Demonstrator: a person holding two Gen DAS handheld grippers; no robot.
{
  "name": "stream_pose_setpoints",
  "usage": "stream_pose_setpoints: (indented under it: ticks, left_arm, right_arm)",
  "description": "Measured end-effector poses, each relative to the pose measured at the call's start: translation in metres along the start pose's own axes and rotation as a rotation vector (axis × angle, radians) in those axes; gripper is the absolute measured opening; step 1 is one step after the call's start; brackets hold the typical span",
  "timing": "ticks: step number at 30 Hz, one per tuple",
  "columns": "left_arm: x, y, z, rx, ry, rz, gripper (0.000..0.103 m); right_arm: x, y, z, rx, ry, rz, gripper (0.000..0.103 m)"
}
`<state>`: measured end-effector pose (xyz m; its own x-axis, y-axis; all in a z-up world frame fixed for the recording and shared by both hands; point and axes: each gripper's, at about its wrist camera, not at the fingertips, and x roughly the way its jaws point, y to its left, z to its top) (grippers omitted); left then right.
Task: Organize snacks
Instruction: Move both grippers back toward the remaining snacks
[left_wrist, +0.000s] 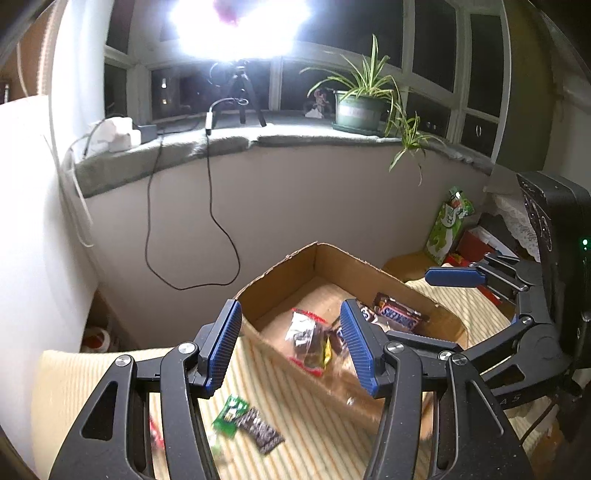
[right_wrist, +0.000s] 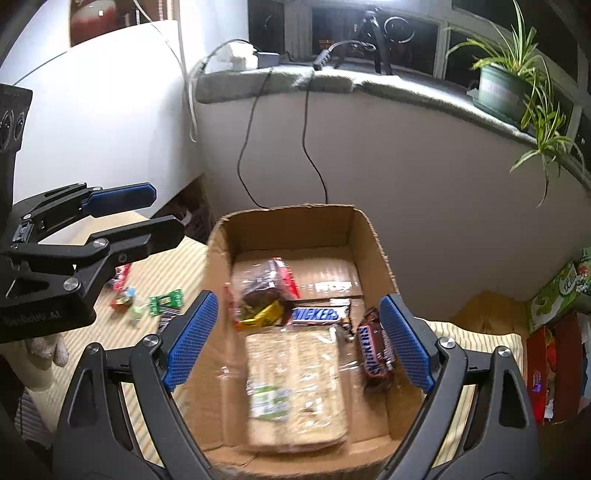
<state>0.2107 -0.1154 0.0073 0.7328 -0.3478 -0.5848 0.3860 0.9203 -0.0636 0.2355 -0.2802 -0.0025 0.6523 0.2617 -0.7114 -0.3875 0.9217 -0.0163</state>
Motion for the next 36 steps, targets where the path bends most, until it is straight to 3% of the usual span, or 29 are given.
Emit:
stream_pose_setpoints:
  ticks: [11,17,22,29,34,36]
  left_arm:
    - [-0.071,0.040,-0.049,-0.072,-0.024,0.041,0.057]
    - [-0.107,0.084,-0.087,-0.168,-0.021,0.105,0.057]
    - [-0.126,0.110,-0.127,-0.226,0.017,0.169,0.057]
    - [-0.127,0.131,-0.180,-0.315,0.094,0.203,0.057]
    - [-0.110,0.127,-0.193,-0.310,0.137,0.203,0.052]
    - [-0.102,0.125,-0.195,-0.301,0.151,0.204,0.049]
  right_arm:
    - [-0.034,0.056,-0.021,-0.005,-0.052,0.064,0.092]
    - [-0.048,0.083,-0.034,0.013,-0.117,0.167,0.092]
    - [-0.035,0.107,-0.040,-0.004,-0.085,0.211,0.092]
    - [-0.004,0.135,-0.055,-0.013,-0.014,0.258,0.092]
    - [0.019,0.155,-0.062,-0.032,0.026,0.249,0.091]
    - [0.029,0.162,-0.064,-0.043,0.046,0.254,0.082]
